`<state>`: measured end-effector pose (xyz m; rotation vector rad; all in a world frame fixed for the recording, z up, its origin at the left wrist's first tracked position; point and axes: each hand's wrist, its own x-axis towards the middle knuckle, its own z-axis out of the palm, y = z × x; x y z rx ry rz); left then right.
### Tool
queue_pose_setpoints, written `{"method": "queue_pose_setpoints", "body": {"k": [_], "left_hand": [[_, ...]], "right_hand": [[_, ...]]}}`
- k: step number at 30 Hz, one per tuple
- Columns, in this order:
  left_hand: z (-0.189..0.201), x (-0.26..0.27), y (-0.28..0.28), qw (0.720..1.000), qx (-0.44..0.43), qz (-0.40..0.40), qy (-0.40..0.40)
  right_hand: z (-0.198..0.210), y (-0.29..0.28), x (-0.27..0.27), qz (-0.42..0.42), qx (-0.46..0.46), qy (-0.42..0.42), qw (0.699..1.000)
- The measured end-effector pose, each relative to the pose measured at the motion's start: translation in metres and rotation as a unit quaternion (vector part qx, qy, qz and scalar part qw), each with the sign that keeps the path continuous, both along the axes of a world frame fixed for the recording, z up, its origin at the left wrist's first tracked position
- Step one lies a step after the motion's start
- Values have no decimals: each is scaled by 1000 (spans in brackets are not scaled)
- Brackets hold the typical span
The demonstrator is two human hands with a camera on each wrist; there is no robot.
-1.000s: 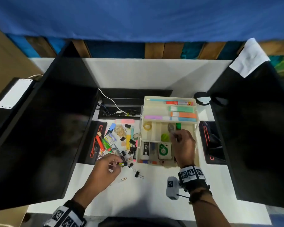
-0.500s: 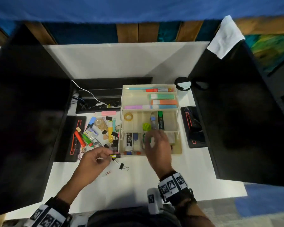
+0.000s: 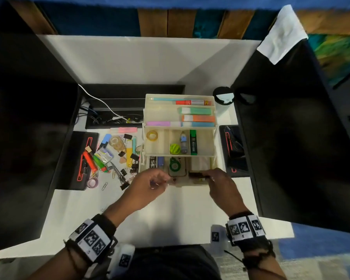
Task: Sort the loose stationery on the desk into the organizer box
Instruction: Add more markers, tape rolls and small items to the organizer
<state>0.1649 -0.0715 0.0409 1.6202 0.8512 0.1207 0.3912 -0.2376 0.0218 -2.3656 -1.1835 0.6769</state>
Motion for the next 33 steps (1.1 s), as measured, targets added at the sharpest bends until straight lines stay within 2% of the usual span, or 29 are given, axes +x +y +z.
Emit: {"method": "queue_pose_setpoints", "body": {"k": [6, 9, 18, 26, 30, 33], "left_hand": [[-7, -44, 17, 997, 35, 40, 47], [-11, -71, 20, 995, 33, 60, 73], [-27, -121, 15, 986, 26, 120, 116], [-34, -124, 13, 987, 33, 106, 116], [-33, -119, 14, 987, 32, 93, 126], [-32, -115, 15, 987, 29, 81, 132]], "right_hand": [[-25, 25, 13, 93, -191, -17, 977], [-27, 40, 9, 129, -235, -27, 963], [-20, 59, 15, 103, -282, 45, 953], [-10, 64, 25, 145, -290, 75, 943], [-1, 61, 25, 146, -273, 69, 948], [3, 55, 26, 117, -243, 74, 960]]}}
